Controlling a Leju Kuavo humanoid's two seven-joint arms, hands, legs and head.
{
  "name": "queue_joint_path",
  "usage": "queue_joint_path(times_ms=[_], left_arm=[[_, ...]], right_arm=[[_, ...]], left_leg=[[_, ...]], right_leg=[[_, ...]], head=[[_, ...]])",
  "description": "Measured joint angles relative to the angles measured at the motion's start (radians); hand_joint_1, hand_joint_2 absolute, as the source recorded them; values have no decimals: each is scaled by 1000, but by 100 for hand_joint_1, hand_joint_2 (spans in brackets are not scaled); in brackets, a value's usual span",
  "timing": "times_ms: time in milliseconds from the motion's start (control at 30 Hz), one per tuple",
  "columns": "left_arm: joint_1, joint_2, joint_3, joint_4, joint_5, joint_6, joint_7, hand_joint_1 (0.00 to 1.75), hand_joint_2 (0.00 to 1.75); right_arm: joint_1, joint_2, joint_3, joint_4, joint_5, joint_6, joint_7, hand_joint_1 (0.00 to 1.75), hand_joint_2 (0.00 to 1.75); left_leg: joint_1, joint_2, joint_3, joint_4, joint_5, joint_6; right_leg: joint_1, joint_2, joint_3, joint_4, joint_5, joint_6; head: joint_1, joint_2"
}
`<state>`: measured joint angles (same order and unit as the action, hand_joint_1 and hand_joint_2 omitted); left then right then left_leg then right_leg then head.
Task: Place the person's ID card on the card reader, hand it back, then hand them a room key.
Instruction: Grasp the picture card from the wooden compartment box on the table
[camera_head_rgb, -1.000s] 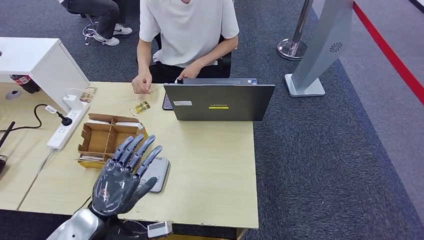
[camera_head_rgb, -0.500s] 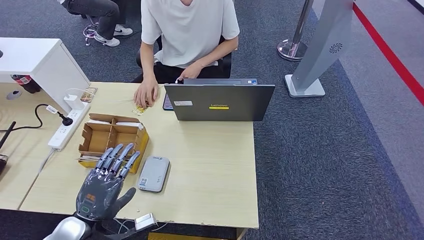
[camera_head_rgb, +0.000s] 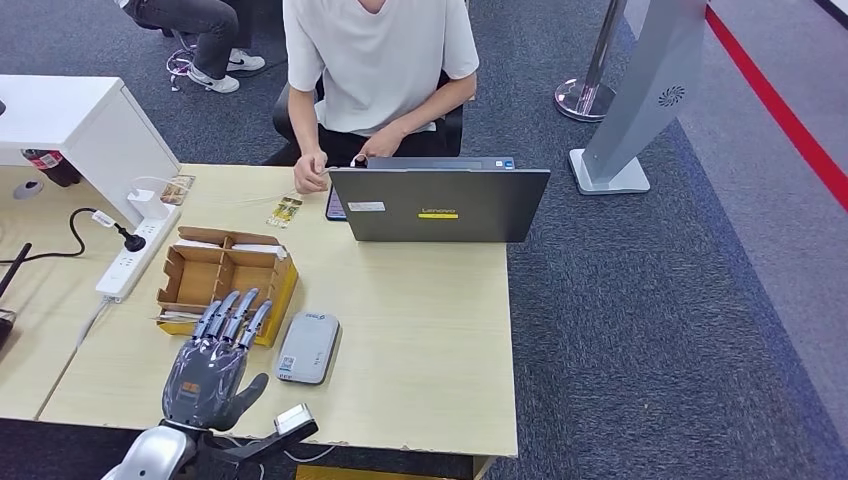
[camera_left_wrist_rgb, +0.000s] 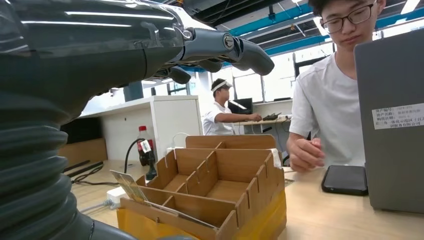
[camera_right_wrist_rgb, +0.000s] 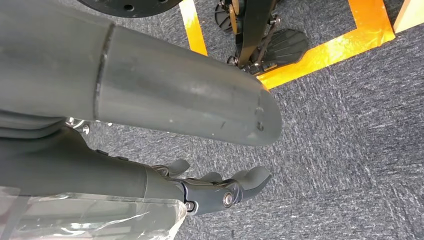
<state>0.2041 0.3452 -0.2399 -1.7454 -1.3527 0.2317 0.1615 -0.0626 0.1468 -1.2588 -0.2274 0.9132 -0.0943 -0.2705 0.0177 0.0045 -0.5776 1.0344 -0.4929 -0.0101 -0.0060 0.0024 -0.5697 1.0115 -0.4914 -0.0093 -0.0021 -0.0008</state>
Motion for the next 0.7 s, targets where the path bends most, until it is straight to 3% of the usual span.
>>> queue_joint_path(times_ms=[333, 700], left_arm=[[-22, -32, 14, 56, -8, 21, 0, 0, 175], [-80, -80, 81, 155, -28, 143, -25, 0, 175]], right_arm=[[-1, 0, 4, 0, 11, 4, 8, 0, 0], [-1, 0, 17, 0, 36, 9, 10, 0, 0]], left_leg=[[0, 0, 0, 0, 0, 0], [0, 0, 0, 0, 0, 0]], right_leg=[[0, 0, 0, 0, 0, 0], [0, 0, 0, 0, 0, 0]], head=[[0, 0], [0, 0]])
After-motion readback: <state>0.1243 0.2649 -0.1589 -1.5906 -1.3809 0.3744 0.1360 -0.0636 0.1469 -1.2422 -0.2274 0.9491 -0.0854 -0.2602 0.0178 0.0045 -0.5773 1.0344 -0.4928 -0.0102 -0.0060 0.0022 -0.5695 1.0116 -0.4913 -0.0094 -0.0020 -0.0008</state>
